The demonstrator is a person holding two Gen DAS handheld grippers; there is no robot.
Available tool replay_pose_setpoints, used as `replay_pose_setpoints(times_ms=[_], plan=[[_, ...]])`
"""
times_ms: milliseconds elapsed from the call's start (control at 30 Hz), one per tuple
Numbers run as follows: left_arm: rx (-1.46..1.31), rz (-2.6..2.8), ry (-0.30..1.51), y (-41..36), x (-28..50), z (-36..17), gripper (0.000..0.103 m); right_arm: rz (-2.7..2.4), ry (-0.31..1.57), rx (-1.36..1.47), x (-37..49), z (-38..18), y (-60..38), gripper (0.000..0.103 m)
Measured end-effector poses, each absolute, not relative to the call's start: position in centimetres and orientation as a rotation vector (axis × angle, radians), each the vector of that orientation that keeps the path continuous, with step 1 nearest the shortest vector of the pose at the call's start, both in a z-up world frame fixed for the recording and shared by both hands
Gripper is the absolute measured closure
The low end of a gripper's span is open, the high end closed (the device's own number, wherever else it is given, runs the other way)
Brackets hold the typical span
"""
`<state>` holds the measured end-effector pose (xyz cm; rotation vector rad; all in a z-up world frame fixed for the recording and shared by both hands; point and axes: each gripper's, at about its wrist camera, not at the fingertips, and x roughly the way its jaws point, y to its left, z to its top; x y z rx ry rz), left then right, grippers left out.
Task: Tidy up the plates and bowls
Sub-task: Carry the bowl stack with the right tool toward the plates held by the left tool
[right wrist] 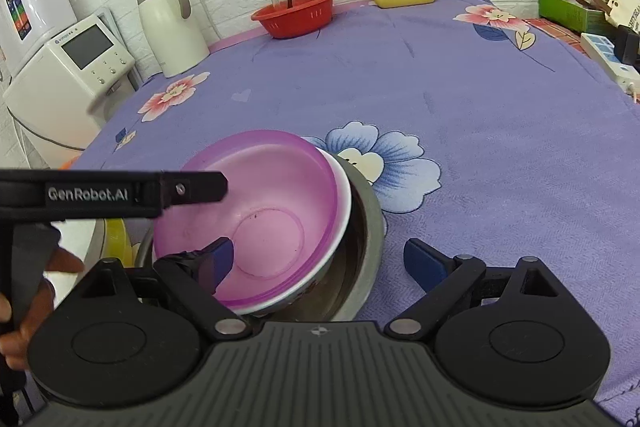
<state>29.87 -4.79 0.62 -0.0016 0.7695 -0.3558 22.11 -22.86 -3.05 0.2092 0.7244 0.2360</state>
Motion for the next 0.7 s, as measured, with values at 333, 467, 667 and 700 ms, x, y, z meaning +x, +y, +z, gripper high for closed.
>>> replay_pose_setpoints(times_ms=[333,467,667,700], plan=[[-0.058,-0.474,0.873,-5.1,30.4,-1.4,0.031,0.234,0.729,0.216,22.0,-3.3,-23.5,0.0],[-0.115,-0.496,0.896,-5.4,30.4,-2.0,0.031,0.227,0.737,0.209,22.1,-3.3,-24.0,0.0],[-0.099,-0.416,0.867,-6.0,29.7,-1.4,0.031,0.249,0.729,0.226,22.1,-3.4,-24.1,0.0],[-0.109,-0.413,0.869,-6.1,29.7,-1.4,0.031,0.252,0.722,0.233,22.2,-3.4,-24.0,0.0]])
